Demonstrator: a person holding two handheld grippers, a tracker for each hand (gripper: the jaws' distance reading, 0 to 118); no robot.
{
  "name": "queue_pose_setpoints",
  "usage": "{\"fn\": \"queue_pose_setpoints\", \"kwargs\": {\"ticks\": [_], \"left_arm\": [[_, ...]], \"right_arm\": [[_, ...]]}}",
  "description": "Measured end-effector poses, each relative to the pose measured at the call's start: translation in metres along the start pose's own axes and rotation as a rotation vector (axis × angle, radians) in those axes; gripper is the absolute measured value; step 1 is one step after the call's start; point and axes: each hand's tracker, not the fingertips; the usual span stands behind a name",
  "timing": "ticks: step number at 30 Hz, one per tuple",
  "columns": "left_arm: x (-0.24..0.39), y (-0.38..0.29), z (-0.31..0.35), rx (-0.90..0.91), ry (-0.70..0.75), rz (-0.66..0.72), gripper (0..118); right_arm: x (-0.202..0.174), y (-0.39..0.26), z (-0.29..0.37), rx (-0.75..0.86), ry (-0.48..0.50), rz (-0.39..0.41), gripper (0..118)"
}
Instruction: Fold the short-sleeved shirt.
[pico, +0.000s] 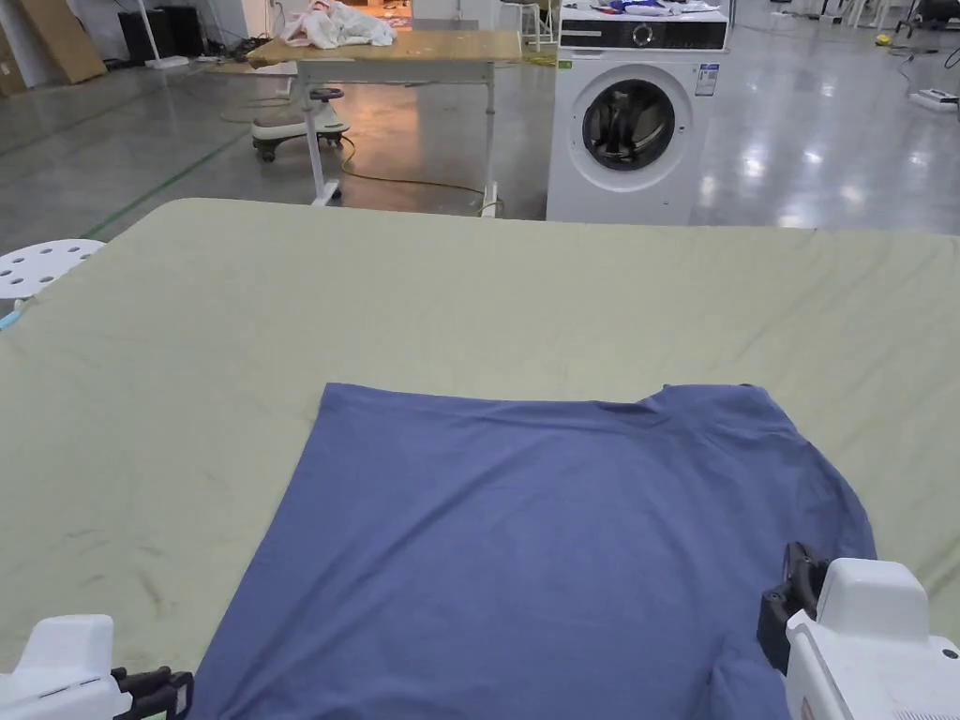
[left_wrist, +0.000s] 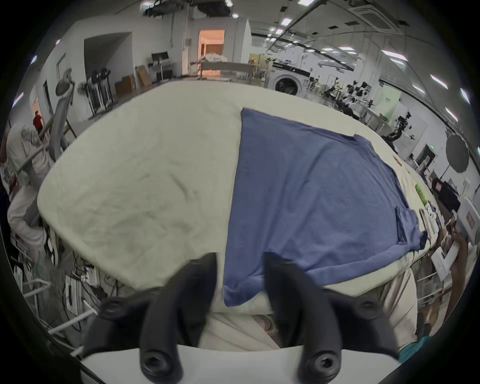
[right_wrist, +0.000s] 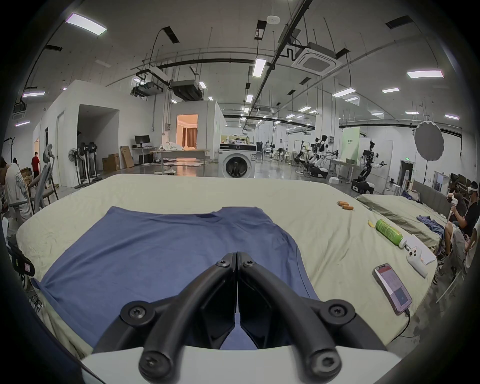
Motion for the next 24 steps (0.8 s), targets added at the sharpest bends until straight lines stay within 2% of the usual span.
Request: {"fn": "queue_pose_setpoints", "kwargs": {"ticks": [1,2,9,10,15,18,20,24], "left_arm": [[-0.001,0.0,-0.002,-0.01,-0.003,0.01,52],[0.0,0.0,-0.005,-0.019,0.001,0.013,56],[0.012,0.003,-0.029,-0.122,0.035,0.002,54],[0.014,0.004,-0.033,-0.135,0.051,-0.004,48],[0.018,0.0,-0.044,-0.146,0.075,-0.03,38],[0.025,0.0,-0.039,-0.133,0.065,-0.048,5],[0.029,-0.002,-0.038,-0.132,0.014,-0.041,4],[0.036,-0.002,-0.037,-0.135,0.048,-0.086,3]], "right_arm": [[0.001,-0.002,-0.001,-0.007,0.001,-0.001,0],[0.002,-0.004,0.0,-0.011,0.001,-0.002,0],[0.013,-0.014,-0.002,-0.047,-0.017,-0.002,0],[0.015,-0.015,-0.002,-0.051,-0.021,-0.002,0],[0.025,-0.021,0.0,-0.077,-0.039,-0.002,0],[0.034,-0.025,0.003,-0.094,-0.055,-0.005,0],[0.042,-0.027,0.006,-0.111,-0.07,0.007,0],[0.067,-0.028,0.012,-0.195,-0.086,0.034,0]]}}
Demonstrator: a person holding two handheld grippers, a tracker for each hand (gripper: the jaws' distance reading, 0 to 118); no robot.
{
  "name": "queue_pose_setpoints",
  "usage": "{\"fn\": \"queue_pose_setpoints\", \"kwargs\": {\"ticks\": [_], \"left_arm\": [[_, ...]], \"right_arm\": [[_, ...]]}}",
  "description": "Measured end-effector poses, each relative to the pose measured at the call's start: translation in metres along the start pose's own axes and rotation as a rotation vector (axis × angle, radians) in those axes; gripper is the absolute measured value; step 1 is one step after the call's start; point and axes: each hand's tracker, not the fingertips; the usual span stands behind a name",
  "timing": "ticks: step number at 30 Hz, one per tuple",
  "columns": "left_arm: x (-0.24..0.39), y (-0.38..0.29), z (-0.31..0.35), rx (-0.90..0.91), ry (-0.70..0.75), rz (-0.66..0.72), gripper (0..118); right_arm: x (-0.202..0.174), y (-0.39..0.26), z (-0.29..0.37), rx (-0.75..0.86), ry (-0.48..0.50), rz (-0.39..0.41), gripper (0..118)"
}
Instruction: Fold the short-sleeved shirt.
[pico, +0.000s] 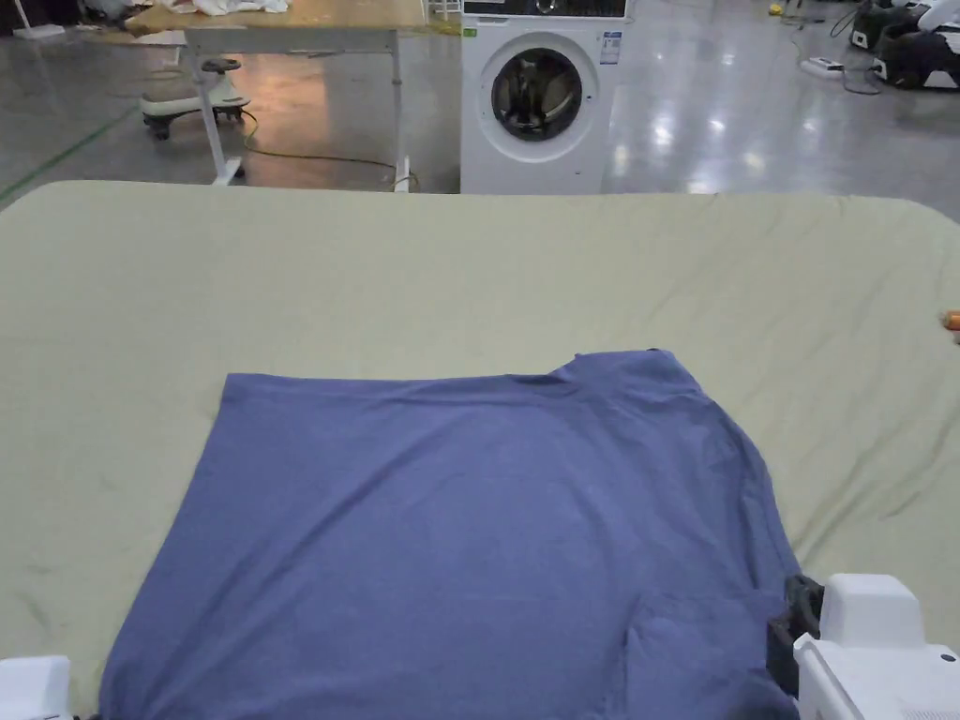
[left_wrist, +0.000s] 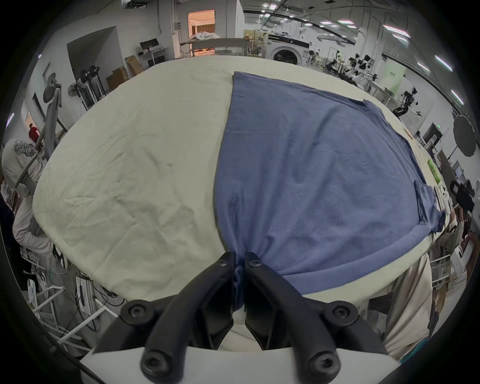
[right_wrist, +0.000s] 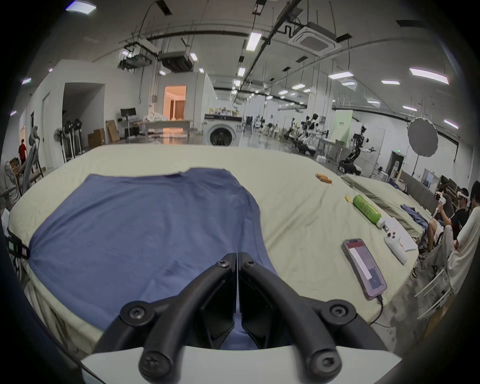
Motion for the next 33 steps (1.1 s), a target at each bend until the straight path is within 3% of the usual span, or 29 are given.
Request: {"fn": "queue_pose_setpoints", "kwargs": {"ticks": [2,3,4,5,7,12,15,16,20,28,33], "left_arm": [[-0.001,-0.001,0.003,0.006,0.0,0.009,2],[-0.002,-0.001,0.003,0.01,-0.002,0.008,2],[-0.003,-0.002,0.004,0.015,-0.006,0.012,2],[-0.004,-0.003,0.005,0.02,-0.011,0.019,2],[-0.009,-0.004,0.004,0.024,-0.022,0.034,2],[-0.016,-0.005,0.003,0.032,-0.038,0.056,2],[-0.017,-0.004,0.003,0.032,-0.043,0.057,2],[-0.018,-0.004,0.003,0.033,-0.045,0.057,2],[-0.022,-0.001,0.008,0.055,-0.059,0.061,2],[-0.024,0.037,0.032,0.215,-0.088,0.063,2],[-0.024,0.086,0.03,0.28,-0.086,0.046,2]], "right_arm": [[0.016,-0.004,-0.002,-0.072,0.005,0.019,11],[0.024,-0.007,-0.004,-0.117,0.014,0.03,24],[0.03,-0.011,-0.006,-0.153,0.026,0.031,46],[0.036,-0.017,-0.009,-0.192,0.043,0.022,56],[0.044,-0.03,-0.013,-0.248,0.064,0.01,62],[0.045,-0.061,-0.026,-0.403,0.15,-0.003,58],[0.039,-0.069,-0.031,-0.403,0.183,-0.012,13],[0.038,-0.068,-0.031,-0.396,0.197,-0.024,8],[0.032,-0.058,-0.031,-0.407,0.184,0.017,6],[0.048,-0.003,-0.019,-0.284,0.178,-0.034,6],[0.047,0.045,-0.041,-0.22,0.177,-0.006,6]]}}
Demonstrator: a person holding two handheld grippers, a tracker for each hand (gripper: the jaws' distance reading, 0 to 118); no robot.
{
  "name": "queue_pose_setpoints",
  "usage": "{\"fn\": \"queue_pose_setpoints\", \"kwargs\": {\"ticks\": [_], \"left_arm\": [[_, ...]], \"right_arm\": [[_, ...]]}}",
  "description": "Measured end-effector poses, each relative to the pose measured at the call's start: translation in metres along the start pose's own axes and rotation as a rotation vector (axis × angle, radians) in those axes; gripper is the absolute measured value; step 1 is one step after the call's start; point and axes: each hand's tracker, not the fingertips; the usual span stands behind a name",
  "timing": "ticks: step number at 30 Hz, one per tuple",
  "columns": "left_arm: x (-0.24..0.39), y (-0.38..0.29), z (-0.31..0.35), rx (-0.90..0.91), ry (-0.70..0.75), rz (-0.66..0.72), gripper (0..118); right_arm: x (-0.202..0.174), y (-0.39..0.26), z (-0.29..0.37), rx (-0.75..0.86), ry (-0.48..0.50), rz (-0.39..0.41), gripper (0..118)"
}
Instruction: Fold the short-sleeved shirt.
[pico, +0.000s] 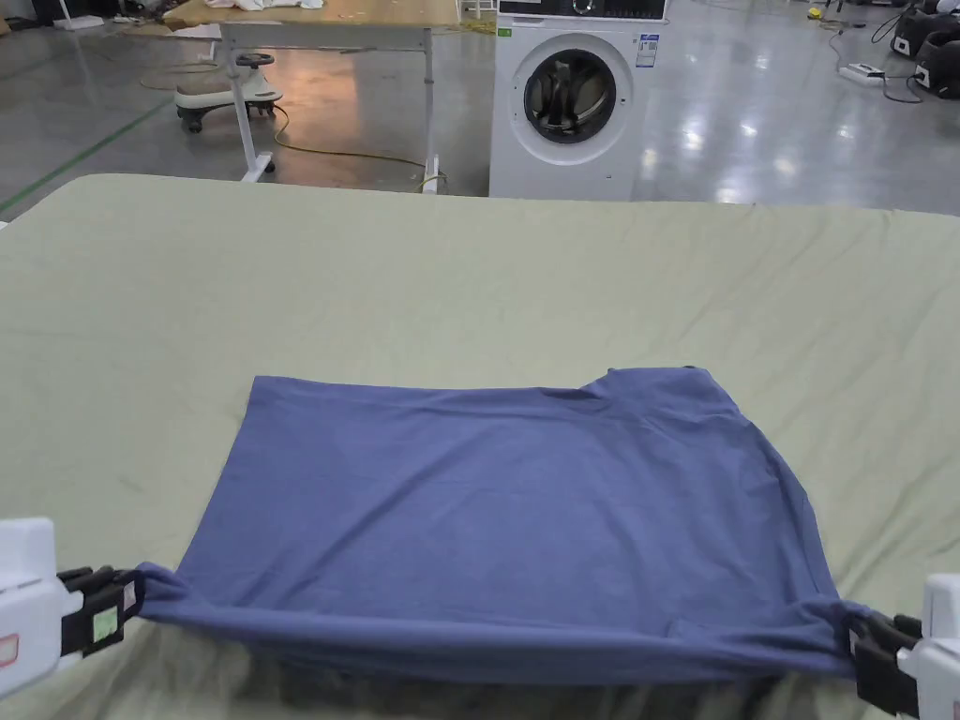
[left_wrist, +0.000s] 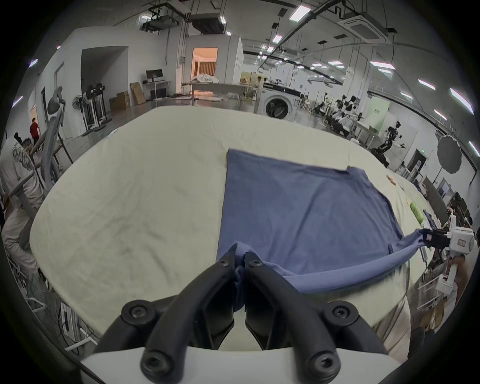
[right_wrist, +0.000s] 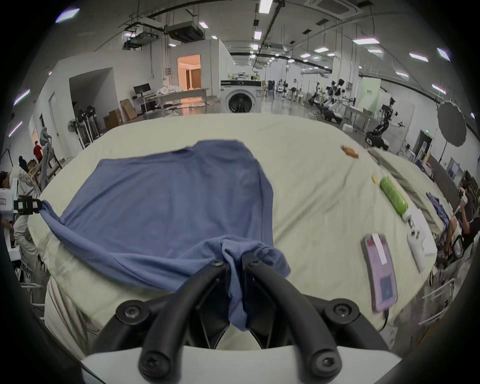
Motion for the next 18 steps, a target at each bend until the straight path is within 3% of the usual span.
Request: {"fn": "queue_pose_setpoints", "kwargs": {"ticks": [9,18], "left_arm": [[0.007,0.066,-0.081,0.02,0.042,-0.017,2],[0.019,0.067,-0.15,-0.076,0.095,-0.079,1]], "right_arm": [[0.001,0.069,-0.091,0.033,-0.027,0.009,6],[0.003,0.074,-0.17,-0.079,-0.064,0.013,7]]}}
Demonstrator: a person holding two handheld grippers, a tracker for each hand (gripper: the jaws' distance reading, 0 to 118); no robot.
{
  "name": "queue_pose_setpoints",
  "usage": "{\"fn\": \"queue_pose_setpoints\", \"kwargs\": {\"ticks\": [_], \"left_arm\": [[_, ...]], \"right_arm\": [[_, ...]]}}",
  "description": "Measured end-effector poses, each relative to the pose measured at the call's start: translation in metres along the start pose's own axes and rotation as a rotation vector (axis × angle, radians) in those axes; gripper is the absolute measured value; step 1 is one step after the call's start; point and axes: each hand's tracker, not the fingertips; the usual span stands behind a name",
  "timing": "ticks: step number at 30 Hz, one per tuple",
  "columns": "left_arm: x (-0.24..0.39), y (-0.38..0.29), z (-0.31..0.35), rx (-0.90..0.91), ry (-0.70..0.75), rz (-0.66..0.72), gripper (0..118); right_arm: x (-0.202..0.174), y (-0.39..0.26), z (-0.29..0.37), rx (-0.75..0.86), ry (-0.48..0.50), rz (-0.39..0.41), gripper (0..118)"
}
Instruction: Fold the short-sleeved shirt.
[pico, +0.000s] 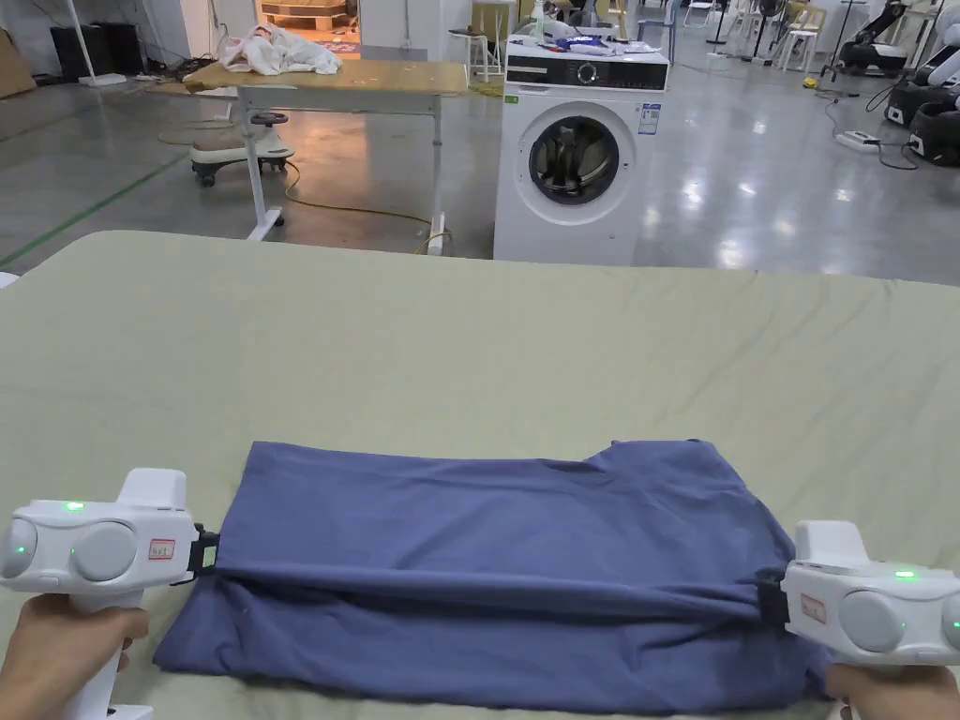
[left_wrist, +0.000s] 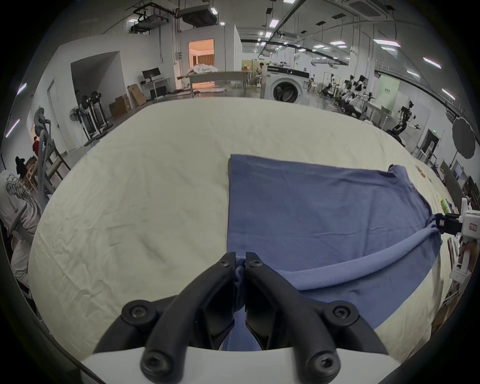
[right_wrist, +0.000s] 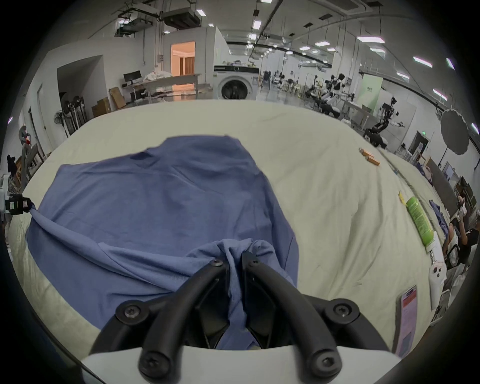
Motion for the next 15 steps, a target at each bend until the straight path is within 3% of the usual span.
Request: {"fn": "queue_pose_setpoints", "kwargs": {"ticks": [3,4,8,9,10,11,12,15], "left_arm": [[0.004,-0.005,-0.011,-0.024,0.01,0.005,2],[0.005,-0.005,-0.011,-0.025,0.011,0.005,4],[0.014,-0.006,0.002,0.008,0.03,-0.012,18],[0.018,-0.006,0.01,0.061,0.042,-0.025,32],[0.02,-0.009,0.02,0.107,0.028,-0.036,52],[0.023,-0.012,0.03,0.146,0.01,-0.042,62],[0.026,-0.012,0.041,0.186,-0.004,-0.043,64],[0.035,-0.026,0.071,0.294,-0.031,-0.044,64]], "right_arm": [[0.001,-0.005,-0.014,-0.017,0.005,-0.007,9],[0.0,-0.006,-0.015,-0.018,0.006,-0.003,15],[-0.008,-0.005,0.005,0.042,-0.035,0.007,26],[-0.009,-0.005,0.013,0.078,-0.044,0.007,35],[-0.011,-0.006,0.021,0.119,-0.048,0.005,54],[-0.016,-0.007,0.032,0.153,-0.048,0.005,66],[-0.019,-0.009,0.042,0.188,-0.036,-0.004,71],[-0.031,-0.017,0.066,0.275,-0.02,-0.007,71]]}}
